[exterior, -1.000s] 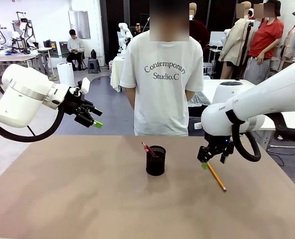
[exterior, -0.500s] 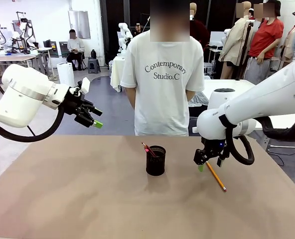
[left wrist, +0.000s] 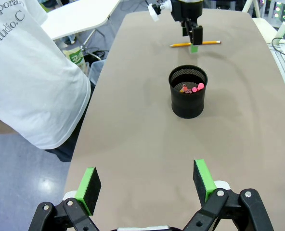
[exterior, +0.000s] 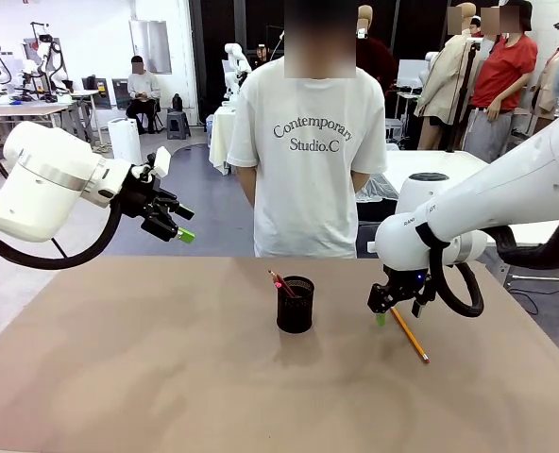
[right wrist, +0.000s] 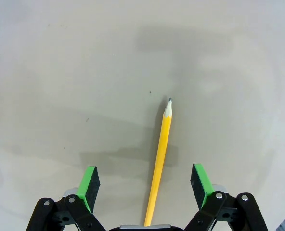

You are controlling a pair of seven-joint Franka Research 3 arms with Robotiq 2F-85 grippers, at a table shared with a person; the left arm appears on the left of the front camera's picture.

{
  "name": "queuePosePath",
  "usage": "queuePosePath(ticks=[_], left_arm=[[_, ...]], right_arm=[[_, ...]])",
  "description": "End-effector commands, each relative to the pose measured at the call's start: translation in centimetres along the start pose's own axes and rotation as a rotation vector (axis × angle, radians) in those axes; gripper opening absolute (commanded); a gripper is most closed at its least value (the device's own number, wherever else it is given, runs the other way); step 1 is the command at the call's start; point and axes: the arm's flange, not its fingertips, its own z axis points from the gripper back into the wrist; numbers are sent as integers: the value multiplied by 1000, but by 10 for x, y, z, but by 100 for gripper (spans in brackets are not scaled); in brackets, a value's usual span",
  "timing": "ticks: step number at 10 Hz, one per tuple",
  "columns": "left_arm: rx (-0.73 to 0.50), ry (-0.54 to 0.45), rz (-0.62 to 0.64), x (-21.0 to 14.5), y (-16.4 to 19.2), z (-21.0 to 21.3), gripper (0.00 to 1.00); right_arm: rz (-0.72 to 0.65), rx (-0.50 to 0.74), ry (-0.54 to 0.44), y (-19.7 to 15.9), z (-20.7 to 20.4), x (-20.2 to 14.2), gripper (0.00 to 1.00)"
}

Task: Place the pens into the pen holder.
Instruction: Pick up a writing instrument from the table and place it into the Pen holder.

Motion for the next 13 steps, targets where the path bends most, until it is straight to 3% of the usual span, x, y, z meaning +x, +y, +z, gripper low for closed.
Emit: queuePosePath(ticks=[1,9,13], left_arm=[[1,5,-7,1,2,1,100],[1,5,-7,1,2,1,100],[1,5,-7,1,2,1,100]], right_arm=[[-35,-34,-29,2,-5,-1,100],[-58,-32,-24,-9,-13,2,100],[-66,-37,-18,-11,-15,3,21]])
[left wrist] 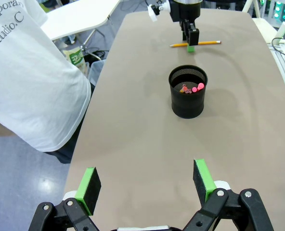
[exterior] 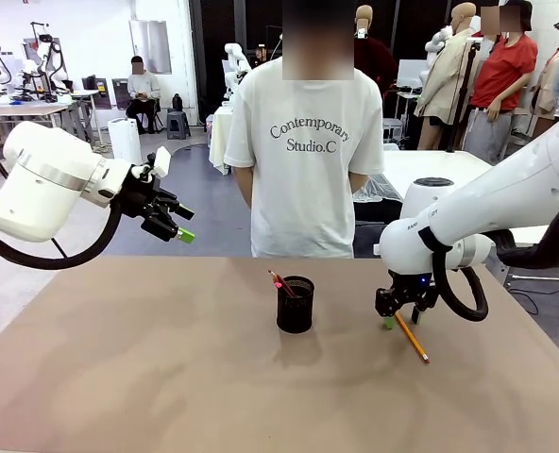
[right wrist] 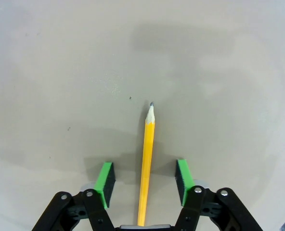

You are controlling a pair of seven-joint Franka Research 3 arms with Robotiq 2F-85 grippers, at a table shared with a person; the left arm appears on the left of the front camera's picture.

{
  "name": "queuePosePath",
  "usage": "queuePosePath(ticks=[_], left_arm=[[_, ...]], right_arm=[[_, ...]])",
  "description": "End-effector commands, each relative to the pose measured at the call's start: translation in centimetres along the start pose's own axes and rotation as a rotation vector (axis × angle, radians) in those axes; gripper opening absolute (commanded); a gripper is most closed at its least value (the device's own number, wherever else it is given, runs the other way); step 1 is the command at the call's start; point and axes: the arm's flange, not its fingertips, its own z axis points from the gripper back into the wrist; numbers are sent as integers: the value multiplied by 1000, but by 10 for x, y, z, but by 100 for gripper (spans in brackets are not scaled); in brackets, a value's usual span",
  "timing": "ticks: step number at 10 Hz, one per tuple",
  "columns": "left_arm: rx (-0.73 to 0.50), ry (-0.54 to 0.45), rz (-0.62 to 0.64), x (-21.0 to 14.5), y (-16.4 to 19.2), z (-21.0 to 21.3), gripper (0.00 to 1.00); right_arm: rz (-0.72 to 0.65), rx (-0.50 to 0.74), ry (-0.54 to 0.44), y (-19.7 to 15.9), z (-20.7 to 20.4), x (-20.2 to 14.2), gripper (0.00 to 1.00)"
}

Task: Place the pens into the pen holder.
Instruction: Pick up a writing instrument from the table and place it into the Pen holder.

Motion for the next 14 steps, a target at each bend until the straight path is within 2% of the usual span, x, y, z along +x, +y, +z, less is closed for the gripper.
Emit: queuePosePath(ticks=[1,8,11,14], left_arm=[[1,5,-7,1,2,1,100],[1,5,-7,1,2,1,100],[1,5,-7,1,2,1,100],[1,5,-7,1,2,1,100]], right_arm=[[-25,-33,-17,0,-5,2,1],[-26,-14,-10,-1,-6,0,0],[0,82,1,-5,-2,-2,0],[3,198,-61,-16,22,-2,0]])
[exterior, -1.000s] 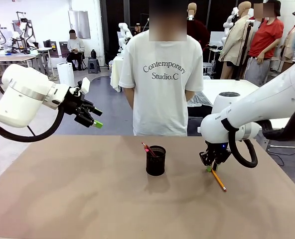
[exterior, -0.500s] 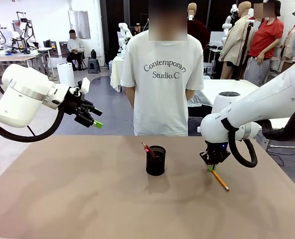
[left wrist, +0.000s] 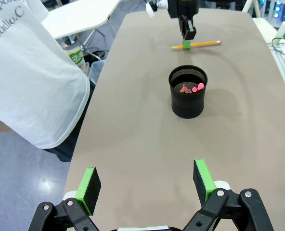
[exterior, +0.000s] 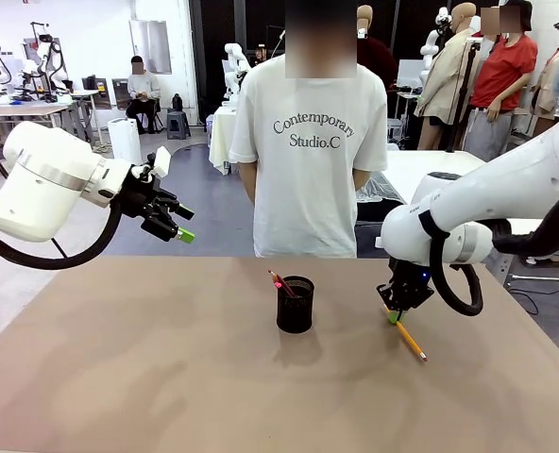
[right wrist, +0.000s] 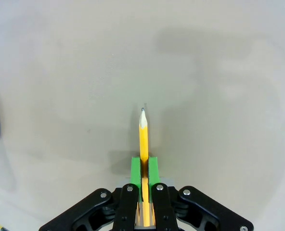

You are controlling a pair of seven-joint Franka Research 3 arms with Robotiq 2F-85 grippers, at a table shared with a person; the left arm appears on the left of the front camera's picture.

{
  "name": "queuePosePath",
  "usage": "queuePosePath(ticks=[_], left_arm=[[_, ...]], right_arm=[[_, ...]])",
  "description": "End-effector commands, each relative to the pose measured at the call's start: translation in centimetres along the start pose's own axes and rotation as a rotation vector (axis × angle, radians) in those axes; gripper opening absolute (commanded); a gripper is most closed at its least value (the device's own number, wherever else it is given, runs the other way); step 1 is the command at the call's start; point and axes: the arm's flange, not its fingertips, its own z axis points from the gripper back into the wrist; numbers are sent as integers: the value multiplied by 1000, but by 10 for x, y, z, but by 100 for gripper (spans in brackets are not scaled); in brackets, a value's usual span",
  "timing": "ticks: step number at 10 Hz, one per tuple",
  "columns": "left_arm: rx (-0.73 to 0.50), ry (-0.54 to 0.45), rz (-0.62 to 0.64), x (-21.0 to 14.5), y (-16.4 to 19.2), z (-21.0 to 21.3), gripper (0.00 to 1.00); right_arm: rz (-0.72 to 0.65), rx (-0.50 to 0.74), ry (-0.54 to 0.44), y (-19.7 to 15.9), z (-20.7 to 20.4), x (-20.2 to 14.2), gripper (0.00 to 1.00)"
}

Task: Place the pens into the pen holder.
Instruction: Pick up a writing instrument from the table and place it into the Pen holder.

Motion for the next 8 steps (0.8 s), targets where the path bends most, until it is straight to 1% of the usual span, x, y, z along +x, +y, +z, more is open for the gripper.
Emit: queuePosePath(ticks=[1,3,5,6,7,8], left_arm=[[1,5,-7,1,2,1,100],[1,5,-7,1,2,1,100],[1,5,-7,1,2,1,100],[1,5,-7,1,2,1,100],[1,5,-7,1,2,1,100],[1,5,-7,1,2,1,100]], right_arm=[[29,108,-60,-10,27,-5,0],[46,191,-107,-15,62,-3,0],[80,322,-185,-20,92,-3,0],[125,405,-240,-21,105,-6,0],[200,481,-309,-20,117,-7,0],[266,567,-351,-19,125,-12,0]])
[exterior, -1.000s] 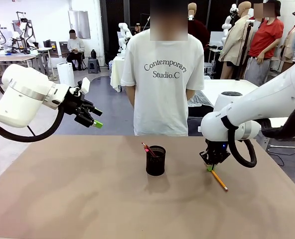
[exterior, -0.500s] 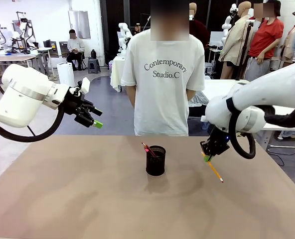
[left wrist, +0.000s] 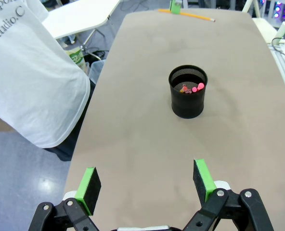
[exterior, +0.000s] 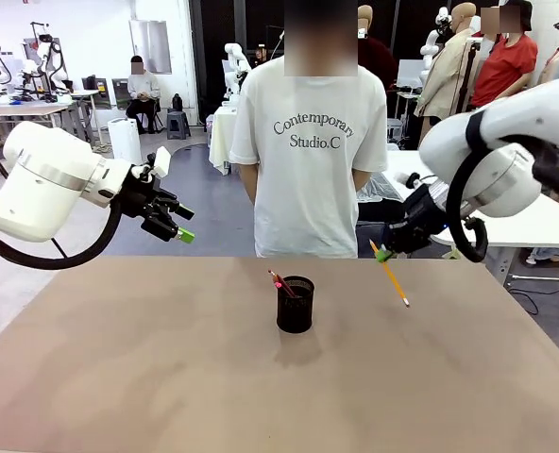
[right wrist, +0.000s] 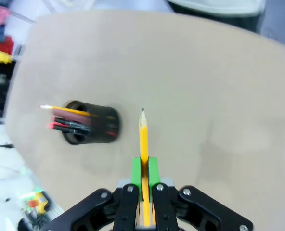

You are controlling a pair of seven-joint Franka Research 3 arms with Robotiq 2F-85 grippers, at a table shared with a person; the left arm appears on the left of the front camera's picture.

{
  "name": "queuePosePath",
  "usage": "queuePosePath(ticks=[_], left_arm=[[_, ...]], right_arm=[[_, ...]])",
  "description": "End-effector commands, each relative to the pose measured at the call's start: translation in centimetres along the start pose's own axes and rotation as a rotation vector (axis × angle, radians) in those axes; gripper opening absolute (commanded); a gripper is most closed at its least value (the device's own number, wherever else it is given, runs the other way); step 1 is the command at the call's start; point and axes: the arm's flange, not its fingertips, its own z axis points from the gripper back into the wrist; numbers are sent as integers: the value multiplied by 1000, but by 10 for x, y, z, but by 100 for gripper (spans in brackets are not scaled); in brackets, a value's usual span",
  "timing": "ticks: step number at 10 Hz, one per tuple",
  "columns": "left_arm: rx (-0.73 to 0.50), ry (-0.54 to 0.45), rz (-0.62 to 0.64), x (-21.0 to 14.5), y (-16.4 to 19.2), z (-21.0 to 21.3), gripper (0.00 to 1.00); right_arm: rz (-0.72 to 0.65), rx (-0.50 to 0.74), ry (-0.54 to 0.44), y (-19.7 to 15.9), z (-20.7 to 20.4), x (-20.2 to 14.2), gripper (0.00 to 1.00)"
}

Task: Place the pens into the pen holder.
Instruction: Pick up a writing instrument from the table and place it into the Pen holder.

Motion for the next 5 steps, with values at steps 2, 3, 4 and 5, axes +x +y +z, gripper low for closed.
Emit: queuePosePath(ticks=[2,3,4,5], left_arm=[[1,5,-7,1,2,1,100],[1,5,-7,1,2,1,100],[1,5,-7,1,2,1,100],[1,5,-7,1,2,1,100]], right_arm=[[213,279,-83,-2,17,-14,0],[340,368,-117,1,23,-18,0],[428,430,-143,1,28,-18,0],[497,497,-177,0,33,-19,0]])
